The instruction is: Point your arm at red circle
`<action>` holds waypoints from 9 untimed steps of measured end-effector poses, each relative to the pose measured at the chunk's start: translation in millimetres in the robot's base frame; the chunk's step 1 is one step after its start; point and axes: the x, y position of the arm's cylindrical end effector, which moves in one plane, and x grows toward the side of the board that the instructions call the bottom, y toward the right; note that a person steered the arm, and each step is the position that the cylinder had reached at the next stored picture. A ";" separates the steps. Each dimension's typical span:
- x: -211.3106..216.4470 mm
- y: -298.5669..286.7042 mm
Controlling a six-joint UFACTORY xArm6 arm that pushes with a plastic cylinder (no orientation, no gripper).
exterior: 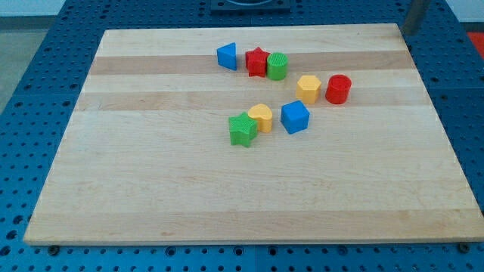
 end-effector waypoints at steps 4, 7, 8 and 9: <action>82.8 -86.2; 186.8 -120.5; 197.2 -168.0; 195.8 -184.3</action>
